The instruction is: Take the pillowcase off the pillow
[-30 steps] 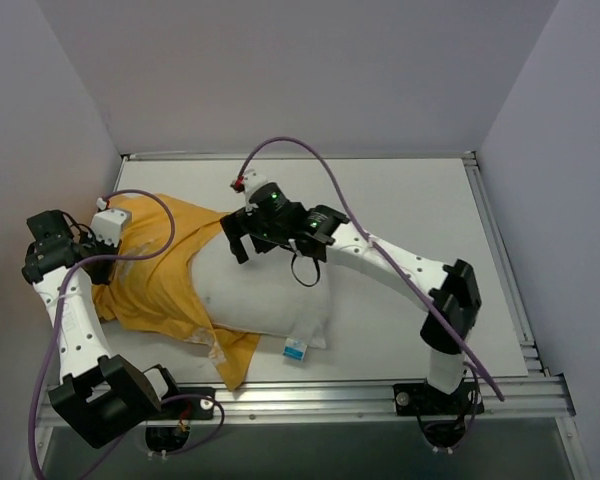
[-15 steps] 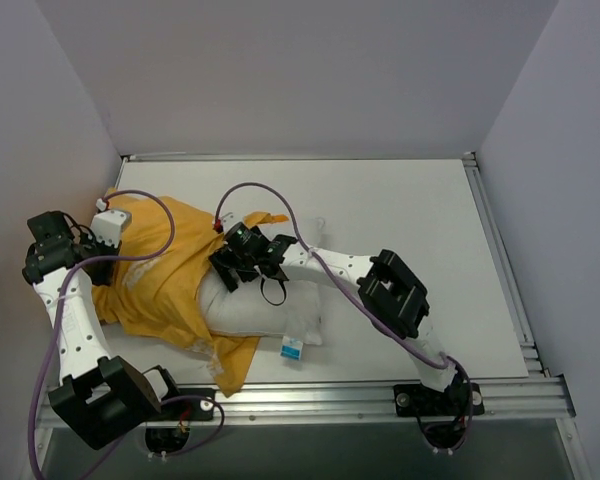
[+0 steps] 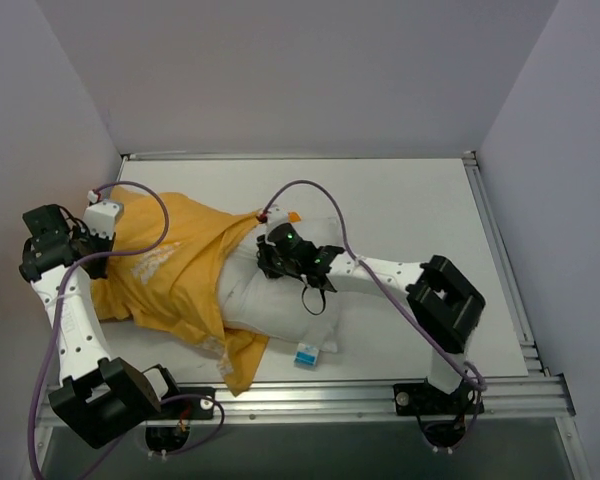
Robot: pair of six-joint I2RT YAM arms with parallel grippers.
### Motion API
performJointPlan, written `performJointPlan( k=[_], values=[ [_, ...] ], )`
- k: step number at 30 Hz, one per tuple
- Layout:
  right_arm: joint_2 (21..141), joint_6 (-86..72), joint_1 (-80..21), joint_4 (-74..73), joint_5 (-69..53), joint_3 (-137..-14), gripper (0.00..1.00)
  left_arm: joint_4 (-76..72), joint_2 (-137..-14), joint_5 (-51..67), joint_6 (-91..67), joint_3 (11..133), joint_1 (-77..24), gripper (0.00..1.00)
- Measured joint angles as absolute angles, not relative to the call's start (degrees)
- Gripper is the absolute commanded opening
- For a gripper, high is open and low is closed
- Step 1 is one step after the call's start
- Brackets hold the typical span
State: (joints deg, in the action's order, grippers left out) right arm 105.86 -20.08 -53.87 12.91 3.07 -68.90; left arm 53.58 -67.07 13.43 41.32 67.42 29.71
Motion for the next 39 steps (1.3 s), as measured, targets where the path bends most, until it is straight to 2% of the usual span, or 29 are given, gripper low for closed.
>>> performJointPlan(
  k=[6, 11, 13, 18, 20, 23, 24, 26, 27, 28, 29, 30, 34, 36, 39],
  values=[
    [90.5, -21.5, -38.9, 13.0, -6.6, -55.4, 0.0, 57.4, -67.1, 19.5, 37.7, 70.6, 28.0, 0.02],
    [82.3, -22.5, -29.6, 8.7, -12.4, -51.8, 0.0, 60.7, -67.0, 24.4, 35.7, 72.9, 27.0, 0.02],
    [80.2, -20.8, -26.5, 4.5, -10.8, -51.8, 0.0, 60.3, -67.0, 23.1, 35.7, 73.1, 27.1, 0.02],
    [79.0, -14.7, -9.3, -8.4, -3.1, -52.8, 0.0, 56.8, -67.0, 15.6, 37.5, 73.9, 30.3, 0.02],
    [78.9, -13.4, -7.8, -12.3, -2.0, -53.9, 0.0, 56.1, -66.6, 15.3, 38.2, 74.5, 30.4, 0.02],
    [77.3, -12.6, -12.2, -15.2, -1.9, -55.6, 0.0, 55.9, -64.6, 15.2, 38.3, 74.5, 27.8, 0.02],
    [76.2, -12.6, -14.5, -15.7, -1.7, -56.1, 0.07, 55.9, -63.9, 15.2, 38.2, 74.5, 26.7, 0.02],
    [73.3, -13.8, -19.4, -16.1, -3.1, -56.9, 0.31, 55.9, -62.9, 15.2, 38.0, 74.5, 24.8, 0.02],
    [71.7, -15.0, -21.0, -16.0, -4.6, -57.0, 0.55, 55.9, -62.6, 15.2, 37.8, 74.5, 24.0, 0.02],
    [70.3, -16.6, -21.8, -15.7, -6.3, -56.7, 0.7, 55.9, -62.5, 15.2, 37.6, 74.5, 23.6, 0.02],
    [68.5, -17.9, -21.8, -14.2, -8.7, -55.4, 0.92, 55.9, -62.4, 15.2, 37.5, 74.5, 23.3, 0.02],
    [66.5, -19.6, -21.8, -12.6, -11.1, -53.4, 0.99, 55.9, -62.5, 15.2, 37.3, 74.5, 23.3, 0.02],
    [60.0, -27.9, -25.5, -8.8, -16.1, -44.0, 1.0, 55.9, -62.5, 15.2, 36.6, 74.5, 23.2, 0.02],
    [57.6, -30.5, -34.7, -10.0, -12.6, -42.5, 1.0, 55.9, -62.5, 15.1, 36.4, 74.5, 23.2, 0.02],
    [53.6, -30.6, -54.3, -11.1, -1.2, -44.4, 1.0, 55.9, -62.5, 15.0, 36.3, 74.5, 22.9, 0.02]
  ],
)
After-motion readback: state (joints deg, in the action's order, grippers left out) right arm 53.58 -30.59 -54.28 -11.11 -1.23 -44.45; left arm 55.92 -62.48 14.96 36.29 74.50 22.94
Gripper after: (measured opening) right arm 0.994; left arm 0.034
